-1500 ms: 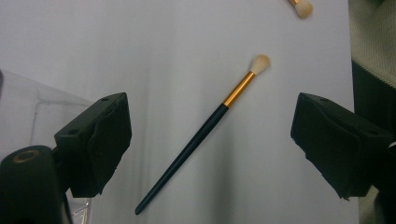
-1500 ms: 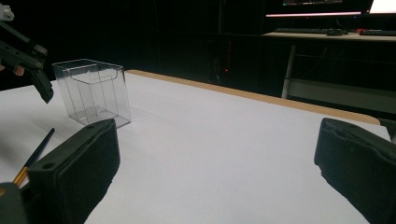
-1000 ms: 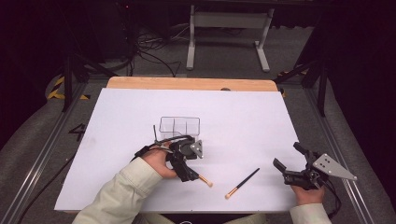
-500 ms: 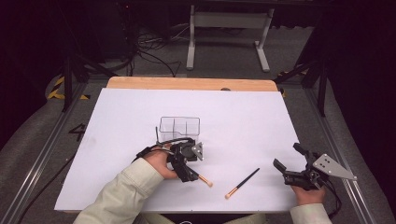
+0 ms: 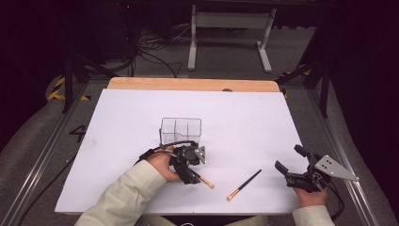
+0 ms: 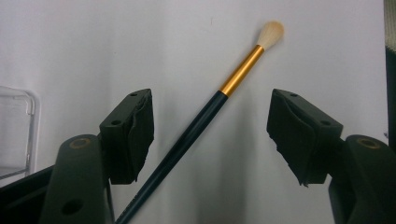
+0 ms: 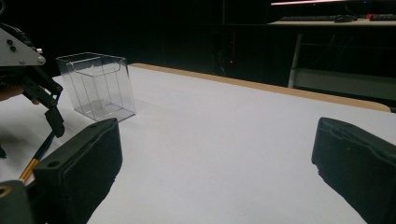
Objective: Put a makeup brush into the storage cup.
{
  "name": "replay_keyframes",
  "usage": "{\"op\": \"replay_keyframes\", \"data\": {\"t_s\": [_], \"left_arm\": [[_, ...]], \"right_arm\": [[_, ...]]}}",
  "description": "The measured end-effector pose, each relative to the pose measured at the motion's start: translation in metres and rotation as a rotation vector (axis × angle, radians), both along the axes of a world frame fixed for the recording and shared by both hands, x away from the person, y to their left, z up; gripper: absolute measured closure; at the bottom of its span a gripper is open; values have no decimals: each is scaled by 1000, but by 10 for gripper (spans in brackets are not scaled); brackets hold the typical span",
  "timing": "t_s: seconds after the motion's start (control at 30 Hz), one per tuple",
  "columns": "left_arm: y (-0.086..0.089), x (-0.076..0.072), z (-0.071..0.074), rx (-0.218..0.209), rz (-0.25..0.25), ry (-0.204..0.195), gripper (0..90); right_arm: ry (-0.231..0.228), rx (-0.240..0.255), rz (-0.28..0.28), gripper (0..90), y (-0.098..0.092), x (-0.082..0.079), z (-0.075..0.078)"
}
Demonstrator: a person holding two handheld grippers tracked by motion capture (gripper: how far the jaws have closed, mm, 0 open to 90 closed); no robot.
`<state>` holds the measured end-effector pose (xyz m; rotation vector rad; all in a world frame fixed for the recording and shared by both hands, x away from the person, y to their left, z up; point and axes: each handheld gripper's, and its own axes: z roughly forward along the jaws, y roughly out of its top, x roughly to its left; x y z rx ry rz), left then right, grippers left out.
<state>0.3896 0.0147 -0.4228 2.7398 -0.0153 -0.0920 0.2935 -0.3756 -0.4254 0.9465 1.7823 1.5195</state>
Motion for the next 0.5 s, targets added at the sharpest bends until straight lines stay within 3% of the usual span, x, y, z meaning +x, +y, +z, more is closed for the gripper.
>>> {"op": "replay_keyframes", "data": {"t_s": [0.5], "left_arm": [[-3,0,-7,38,-11,8,476]], "right_arm": [[17,7,14,25,0,2,-1]]}}
